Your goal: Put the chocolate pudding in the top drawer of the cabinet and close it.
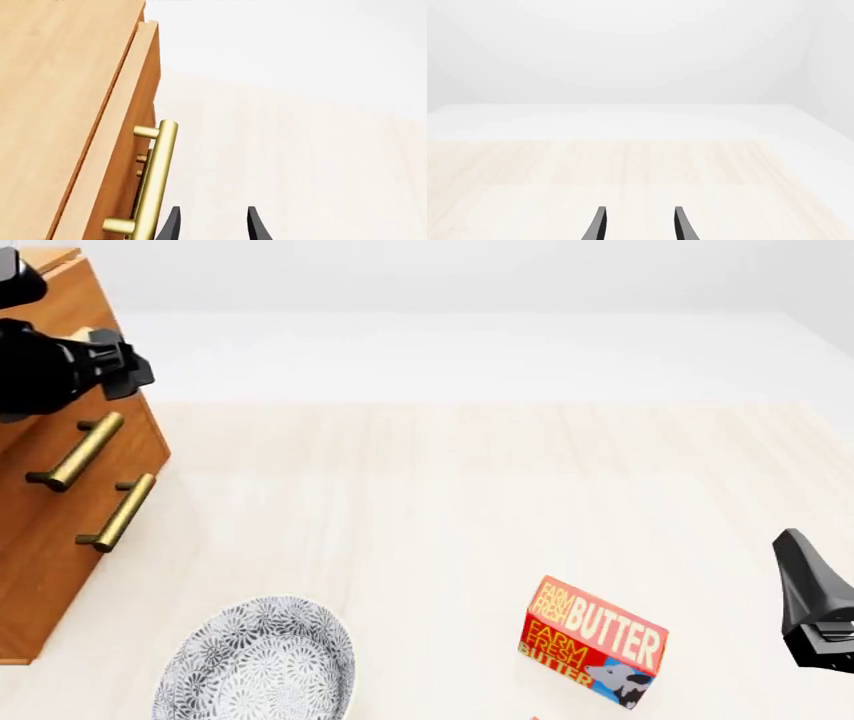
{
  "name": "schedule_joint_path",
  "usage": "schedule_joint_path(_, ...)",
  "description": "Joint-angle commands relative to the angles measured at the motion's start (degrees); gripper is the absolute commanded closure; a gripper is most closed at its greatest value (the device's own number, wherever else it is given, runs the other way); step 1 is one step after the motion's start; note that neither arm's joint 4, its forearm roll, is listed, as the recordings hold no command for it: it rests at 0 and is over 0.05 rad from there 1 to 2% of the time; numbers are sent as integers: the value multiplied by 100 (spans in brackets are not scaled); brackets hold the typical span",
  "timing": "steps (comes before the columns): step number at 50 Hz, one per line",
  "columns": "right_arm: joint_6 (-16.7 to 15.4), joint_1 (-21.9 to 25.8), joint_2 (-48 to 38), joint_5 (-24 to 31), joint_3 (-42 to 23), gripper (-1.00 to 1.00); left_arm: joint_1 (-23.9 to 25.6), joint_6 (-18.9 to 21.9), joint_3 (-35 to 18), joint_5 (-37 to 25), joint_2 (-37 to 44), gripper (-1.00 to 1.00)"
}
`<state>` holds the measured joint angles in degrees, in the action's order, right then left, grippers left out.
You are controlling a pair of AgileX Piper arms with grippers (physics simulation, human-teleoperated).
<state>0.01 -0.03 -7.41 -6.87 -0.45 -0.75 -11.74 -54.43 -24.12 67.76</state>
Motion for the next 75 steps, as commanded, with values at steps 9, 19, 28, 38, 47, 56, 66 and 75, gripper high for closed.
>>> schedule_joint_path(9, 0, -1, 0, 0, 0, -100, -385, 135, 111, -15, -35, -100)
schedule_joint_path(19, 0, -1, -1, -1, 0, -100, -461, 172, 133, -19, -63, -100)
schedule_joint_path(28, 1, -1, -1, -1, 0, -100, -681, 324, 116, -97, -171, -100)
schedule_joint_path(38, 1, -1, 1, 1, 0, -100, -852, 463, 11, -191, -265, -100)
schedule_joint_path(47, 1, 0, 1, 1, 0, -100, -786, 402, 150, -145, -363, -100)
schedule_joint_path(56, 0, 0, 0, 0, 0, -100, -513, 138, 341, -164, -635, -100)
schedule_joint_path(66, 0, 1, 2, 1, 0, -100, -431, 90, 317, -425, -1035, -100)
schedule_joint_path(75, -1, 0, -2, -1, 0, -100, -389, 119, 265, -724, -1433, -100)
